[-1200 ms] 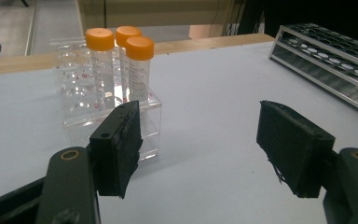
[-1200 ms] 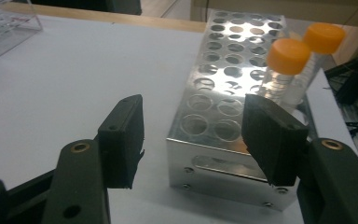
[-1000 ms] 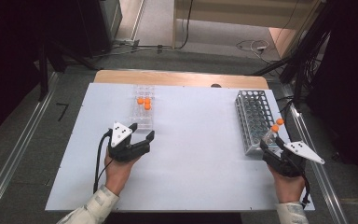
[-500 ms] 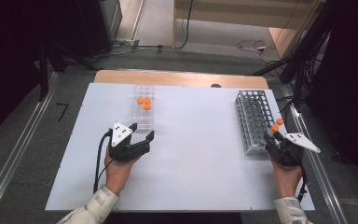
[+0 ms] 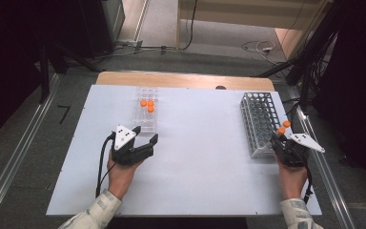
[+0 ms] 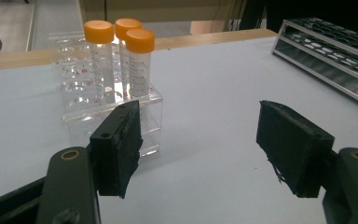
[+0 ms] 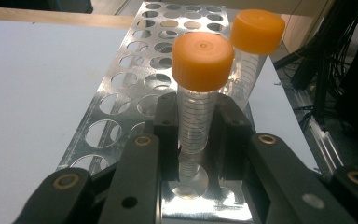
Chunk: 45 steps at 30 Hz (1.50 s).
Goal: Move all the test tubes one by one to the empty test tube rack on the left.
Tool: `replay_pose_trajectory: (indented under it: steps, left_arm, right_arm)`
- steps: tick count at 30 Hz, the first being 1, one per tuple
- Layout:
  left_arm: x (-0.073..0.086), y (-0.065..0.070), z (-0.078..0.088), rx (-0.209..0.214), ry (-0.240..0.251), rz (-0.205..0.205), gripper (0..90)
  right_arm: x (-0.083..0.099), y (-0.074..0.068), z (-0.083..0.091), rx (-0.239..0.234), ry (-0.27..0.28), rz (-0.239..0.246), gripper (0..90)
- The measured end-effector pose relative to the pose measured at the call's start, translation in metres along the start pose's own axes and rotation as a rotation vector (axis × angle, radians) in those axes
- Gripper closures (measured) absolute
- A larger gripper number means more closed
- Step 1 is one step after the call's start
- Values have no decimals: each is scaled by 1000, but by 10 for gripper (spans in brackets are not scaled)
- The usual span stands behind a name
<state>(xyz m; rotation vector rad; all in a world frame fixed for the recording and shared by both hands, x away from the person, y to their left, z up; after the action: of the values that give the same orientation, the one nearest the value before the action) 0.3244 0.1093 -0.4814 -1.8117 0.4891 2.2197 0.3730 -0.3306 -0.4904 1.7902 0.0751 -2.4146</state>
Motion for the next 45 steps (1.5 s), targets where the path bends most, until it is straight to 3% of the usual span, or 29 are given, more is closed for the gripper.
replay_pose_trajectory:
  steps: [14,19,22,25,32,40,45]
  left_arm:
    - [-1,-1,1,0,1,2,303]
    - [-1,-1,1,2,2,0,303]
    - [-1,0,1,1,4,1,303]
    - [-1,1,1,2,6,4,303]
    - [0,3,1,11,3,0,302]
    - [0,10,1,32,4,-6,301]
    - [0,13,1,43,6,-9,301]
  right_arm:
    - [-39,-6,27,11,123,30,720]
    - [-50,-10,38,1,158,43,721]
    - [-55,-17,44,-29,176,43,721]
    - [-58,-34,47,-82,181,51,721]
    - [-52,-83,44,-201,159,124,721]
    - [-37,-129,35,-348,113,125,721]
    - [-30,-151,30,-405,83,132,722]
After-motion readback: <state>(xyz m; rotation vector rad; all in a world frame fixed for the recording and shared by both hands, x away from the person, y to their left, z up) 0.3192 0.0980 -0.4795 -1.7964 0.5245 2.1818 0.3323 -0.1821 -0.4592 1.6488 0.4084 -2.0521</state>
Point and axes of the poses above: each handheld gripper's, and its own axes: z roughly backward along the jaws, x roughly out of its underside, y roughly to its right, the point moved 7 cm from there along -z, roughly forward along the jaws, and after that the axes turned 10 degrees about y, right-handed, at the moved point
